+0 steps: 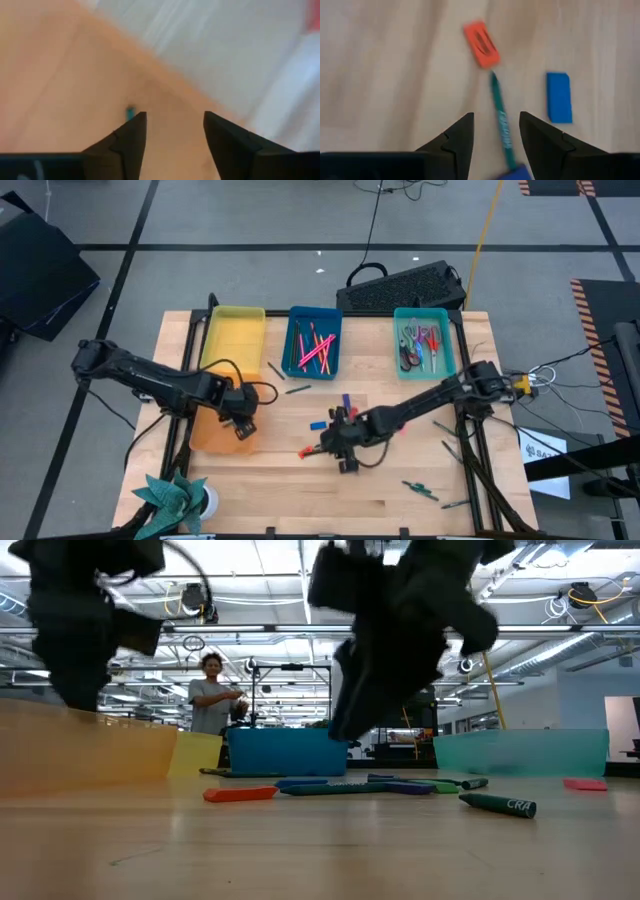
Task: Sort crayons/erasers/pens/pencils in bins
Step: Put the green crayon into the orange bin
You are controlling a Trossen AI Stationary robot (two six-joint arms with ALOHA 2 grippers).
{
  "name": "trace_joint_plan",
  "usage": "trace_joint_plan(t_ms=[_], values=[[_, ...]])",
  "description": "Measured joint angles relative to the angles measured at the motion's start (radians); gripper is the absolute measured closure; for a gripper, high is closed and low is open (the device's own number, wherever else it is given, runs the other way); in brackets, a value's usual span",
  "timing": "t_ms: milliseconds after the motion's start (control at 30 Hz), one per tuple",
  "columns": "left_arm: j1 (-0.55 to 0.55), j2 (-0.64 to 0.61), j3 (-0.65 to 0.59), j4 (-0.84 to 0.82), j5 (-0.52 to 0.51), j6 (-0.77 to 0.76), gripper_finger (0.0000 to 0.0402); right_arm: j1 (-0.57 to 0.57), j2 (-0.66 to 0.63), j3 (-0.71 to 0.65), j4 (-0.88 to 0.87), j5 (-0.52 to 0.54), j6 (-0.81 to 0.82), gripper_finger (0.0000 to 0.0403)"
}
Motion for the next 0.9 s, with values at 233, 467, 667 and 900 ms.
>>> trace_joint_plan(t_ms=[233, 467, 667, 900], values=[[-0.055, -0.094, 0.146, 0.002, -0.069, 0.006, 0.0210, -0.064, 0.010, -0.069, -0.004, -0.048, -0.085, 0.0263], [-0.083, -0.185, 0.179, -0.001, -0.195, -0.009, 0.0242, -0.076, 0.006, -0.151, 0.093, -0.097, -0.140, 0.0280], [-0.089, -0.234, 0.179, 0.028, -0.272, 0.009, 0.0257, -0.076, 0.001, -0.219, 0.187, -0.096, -0.158, 0.0314], [-0.116, -0.278, 0.179, 0.238, -0.345, 0.050, 0.0264, -0.076, 0.003, -0.259, 0.229, -0.094, -0.184, 0.0375]])
